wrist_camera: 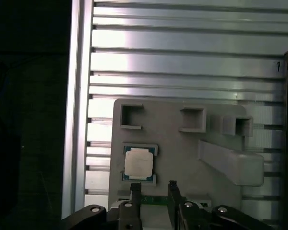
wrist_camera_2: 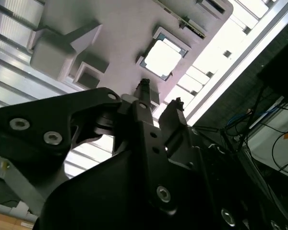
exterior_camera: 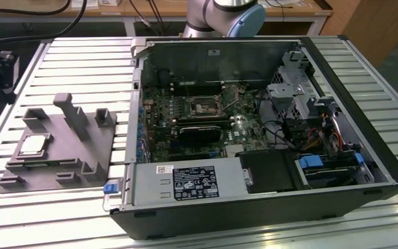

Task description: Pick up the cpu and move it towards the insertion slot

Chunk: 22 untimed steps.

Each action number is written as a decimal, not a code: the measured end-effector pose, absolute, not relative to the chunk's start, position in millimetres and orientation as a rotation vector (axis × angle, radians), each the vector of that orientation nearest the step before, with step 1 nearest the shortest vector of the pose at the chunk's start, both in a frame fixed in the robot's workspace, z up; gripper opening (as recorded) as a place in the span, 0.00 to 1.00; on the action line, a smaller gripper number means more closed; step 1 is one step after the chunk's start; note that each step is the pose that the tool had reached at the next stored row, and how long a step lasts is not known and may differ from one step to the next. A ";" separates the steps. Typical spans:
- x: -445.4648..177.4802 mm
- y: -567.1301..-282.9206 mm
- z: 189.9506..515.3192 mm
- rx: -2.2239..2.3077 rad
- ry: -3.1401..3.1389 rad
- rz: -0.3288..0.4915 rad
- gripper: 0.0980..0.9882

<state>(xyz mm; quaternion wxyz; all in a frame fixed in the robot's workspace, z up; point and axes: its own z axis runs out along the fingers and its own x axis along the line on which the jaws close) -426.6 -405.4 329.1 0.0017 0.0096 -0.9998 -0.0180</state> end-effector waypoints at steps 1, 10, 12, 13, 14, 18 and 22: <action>-426.6 -405.4 328.4 0.030 -3.137 -0.056 0.29; -426.9 -405.3 320.8 0.030 -3.138 -0.057 0.61; -427.0 -405.3 319.3 0.030 -3.137 -0.057 0.68; -427.0 -405.3 318.6 0.030 -3.138 -0.057 0.68; -427.1 -405.3 317.9 0.030 -3.138 -0.057 0.68; -427.1 -405.3 315.4 0.030 -3.137 -0.056 0.68; -427.2 -405.4 312.9 0.030 -3.137 -0.056 0.70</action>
